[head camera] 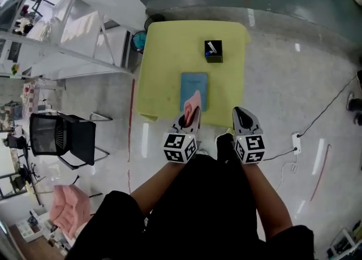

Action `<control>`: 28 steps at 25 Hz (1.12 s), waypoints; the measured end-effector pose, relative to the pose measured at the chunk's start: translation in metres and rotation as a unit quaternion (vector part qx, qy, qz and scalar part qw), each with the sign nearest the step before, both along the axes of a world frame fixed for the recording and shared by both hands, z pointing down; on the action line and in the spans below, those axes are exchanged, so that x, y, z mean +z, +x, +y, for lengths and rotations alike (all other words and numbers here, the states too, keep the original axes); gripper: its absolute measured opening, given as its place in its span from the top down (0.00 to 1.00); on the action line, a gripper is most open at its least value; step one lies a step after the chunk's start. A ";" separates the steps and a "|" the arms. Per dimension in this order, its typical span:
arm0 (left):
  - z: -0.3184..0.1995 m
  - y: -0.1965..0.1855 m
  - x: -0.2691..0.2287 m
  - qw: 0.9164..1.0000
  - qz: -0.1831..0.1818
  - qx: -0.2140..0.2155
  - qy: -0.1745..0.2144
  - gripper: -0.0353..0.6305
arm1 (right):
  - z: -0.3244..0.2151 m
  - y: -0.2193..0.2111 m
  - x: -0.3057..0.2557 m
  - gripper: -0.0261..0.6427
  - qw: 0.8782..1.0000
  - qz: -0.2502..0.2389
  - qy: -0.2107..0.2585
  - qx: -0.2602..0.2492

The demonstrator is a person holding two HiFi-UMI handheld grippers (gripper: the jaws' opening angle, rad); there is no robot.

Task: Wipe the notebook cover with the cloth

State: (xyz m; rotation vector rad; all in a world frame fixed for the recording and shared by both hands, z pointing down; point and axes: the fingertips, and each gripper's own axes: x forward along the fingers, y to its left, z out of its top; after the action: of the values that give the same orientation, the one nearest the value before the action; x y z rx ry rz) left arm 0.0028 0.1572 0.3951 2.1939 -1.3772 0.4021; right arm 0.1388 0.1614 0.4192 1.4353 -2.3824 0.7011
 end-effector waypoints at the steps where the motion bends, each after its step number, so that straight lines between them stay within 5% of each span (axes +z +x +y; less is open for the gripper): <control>1: 0.011 -0.005 -0.012 1.000 0.005 0.003 0.010 0.91 | 0.012 -0.012 -0.012 0.91 1.000 0.000 0.010 -0.002; 5: 0.056 -0.029 -0.050 0.999 0.015 0.018 0.044 0.91 | 0.055 -0.064 -0.065 0.91 0.997 0.012 0.068 -0.018; 11: 0.127 -0.085 -0.103 0.994 0.019 0.012 0.104 0.91 | 0.121 -0.130 -0.130 0.91 0.996 -0.013 0.087 -0.013; 16: 0.177 -0.114 -0.142 0.989 -0.018 0.022 0.142 0.91 | 0.172 -0.175 -0.175 0.91 0.994 -0.030 0.104 -0.018; 28: 0.252 -0.180 -0.215 0.973 -0.006 -0.061 0.221 0.91 | 0.246 -0.236 -0.235 0.91 0.983 -0.001 0.171 -0.067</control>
State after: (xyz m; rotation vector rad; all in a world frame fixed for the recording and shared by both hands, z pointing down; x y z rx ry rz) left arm -0.1773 0.4097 0.1804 2.4326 -1.7298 0.0631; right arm -0.0971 0.4074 0.1841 1.3744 -2.6665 0.2669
